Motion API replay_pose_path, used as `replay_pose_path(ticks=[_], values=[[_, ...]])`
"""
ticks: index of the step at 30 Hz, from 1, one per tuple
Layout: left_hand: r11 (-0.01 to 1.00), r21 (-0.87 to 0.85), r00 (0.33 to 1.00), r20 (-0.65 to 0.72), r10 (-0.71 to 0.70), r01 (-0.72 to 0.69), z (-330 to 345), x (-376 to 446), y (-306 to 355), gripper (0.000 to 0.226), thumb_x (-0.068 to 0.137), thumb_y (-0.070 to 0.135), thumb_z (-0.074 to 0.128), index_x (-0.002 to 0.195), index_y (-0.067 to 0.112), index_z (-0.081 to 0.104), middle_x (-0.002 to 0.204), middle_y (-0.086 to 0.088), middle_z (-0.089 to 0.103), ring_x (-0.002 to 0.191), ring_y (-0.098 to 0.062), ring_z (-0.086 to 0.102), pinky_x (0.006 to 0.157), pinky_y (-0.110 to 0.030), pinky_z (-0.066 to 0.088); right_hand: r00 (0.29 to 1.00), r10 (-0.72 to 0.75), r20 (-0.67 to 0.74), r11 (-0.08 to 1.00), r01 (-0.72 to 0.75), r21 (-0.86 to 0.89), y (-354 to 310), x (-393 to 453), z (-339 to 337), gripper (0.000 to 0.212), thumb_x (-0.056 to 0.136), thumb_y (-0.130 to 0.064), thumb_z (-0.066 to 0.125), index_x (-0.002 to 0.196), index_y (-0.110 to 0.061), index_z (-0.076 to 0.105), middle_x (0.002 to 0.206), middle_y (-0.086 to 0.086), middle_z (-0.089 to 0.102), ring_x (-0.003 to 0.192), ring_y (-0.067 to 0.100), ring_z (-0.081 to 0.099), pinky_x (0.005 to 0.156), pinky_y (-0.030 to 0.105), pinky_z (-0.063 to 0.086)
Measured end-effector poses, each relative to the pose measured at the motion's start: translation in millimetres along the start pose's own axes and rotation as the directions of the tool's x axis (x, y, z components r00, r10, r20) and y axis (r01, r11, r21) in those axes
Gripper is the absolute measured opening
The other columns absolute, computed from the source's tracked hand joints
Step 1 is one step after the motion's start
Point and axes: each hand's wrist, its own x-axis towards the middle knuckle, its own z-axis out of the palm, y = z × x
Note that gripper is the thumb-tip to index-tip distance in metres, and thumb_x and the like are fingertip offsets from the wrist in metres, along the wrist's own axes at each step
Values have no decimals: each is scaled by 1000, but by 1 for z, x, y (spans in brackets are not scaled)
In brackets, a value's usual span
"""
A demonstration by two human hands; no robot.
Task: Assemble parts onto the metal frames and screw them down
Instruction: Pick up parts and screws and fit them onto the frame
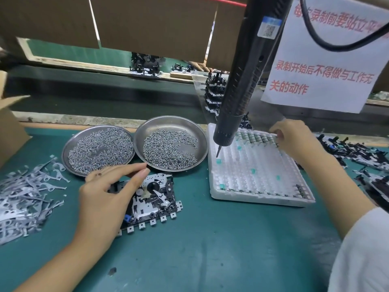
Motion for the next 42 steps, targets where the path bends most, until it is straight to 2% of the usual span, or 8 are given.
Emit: replay_pose_path(ticks=[2, 4, 6, 10, 16, 22, 31, 42], values=[[1000, 3, 1000, 1, 9, -9, 0, 0, 0, 14, 70, 32, 68, 83, 36, 68, 85, 38, 64, 86, 16, 55, 95, -49, 40, 997, 24, 69, 994, -31, 102, -9, -13, -18, 29, 81, 7, 57, 68, -16, 69, 81, 7, 68, 69, 16, 60, 64, 26, 45], [1000, 1, 1000, 3, 14, -14, 0, -1, 1, 16, 69, 35, 68, 84, 40, 70, 85, 38, 64, 87, 16, 55, 95, -46, 40, 972, -23, 236, 932, -65, 358, -29, -38, -34, 23, 77, -1, 71, 65, -20, 69, 71, -6, 70, 63, 9, 65, 61, 23, 49], [1000, 6, 1000, 15, 17, -17, 0, 0, 1, 18, 68, 36, 68, 84, 44, 71, 86, 40, 63, 89, 17, 54, 96, -44, 39, 911, -195, 363, 765, -90, 638, -61, -68, -41, 19, 73, -4, 78, 70, -22, 74, 82, -8, 74, 71, 10, 71, 71, 25, 56], [995, 45, 994, 66, 86, -89, 1, -1, 0, 19, 71, 30, 68, 87, 40, 66, 88, 43, 60, 91, 20, 50, 93, -50, 40, 853, -416, 316, 391, -145, 909, -131, -104, -20, 24, 76, 1, 74, 81, -22, 75, 93, -10, 74, 88, 6, 69, 78, 14, 51], [990, 40, 977, 172, 125, -134, 1, 0, -4, 18, 73, 29, 69, 89, 37, 68, 83, 19, 68, 86, 1, 58, 93, -41, 32, 958, -177, 226, 71, -217, 974, -178, -109, 17, 30, 74, 5, 74, 90, -20, 72, 84, -2, 75, 82, 10, 70, 77, 18, 54], [994, 10, 974, 204, 101, -105, 1, -2, -4, 18, 71, 37, 67, 89, 41, 67, 88, 28, 65, 86, 13, 48, 90, -42, 36, 954, -171, 244, 36, -242, 970, -184, -116, 27, 20, 74, -1, 75, 89, -15, 75, 90, 2, 75, 88, 15, 70, 83, 23, 54], [988, 18, 958, 249, 143, -152, 0, -1, -5, 12, 73, 40, 67, 85, 40, 67, 90, 30, 65, 85, 6, 51, 89, -40, 32, 964, -190, 187, -53, -200, 978, -187, -119, 26, 22, 76, 4, 71, 83, -17, 76, 88, -3, 75, 82, 10, 70, 73, 18, 54], [968, 80, 949, 232, 215, -239, -3, 2, 4, 22, 73, 47, 69, 93, 44, 61, 92, 21, 62, 92, 2, 56, 91, -35, 31, 964, -255, 72, 121, -42, 992, -183, -121, 26, 18, 82, -5, 70, 96, -16, 75, 96, -2, 74, 88, 8, 67, 77, 20, 52]])
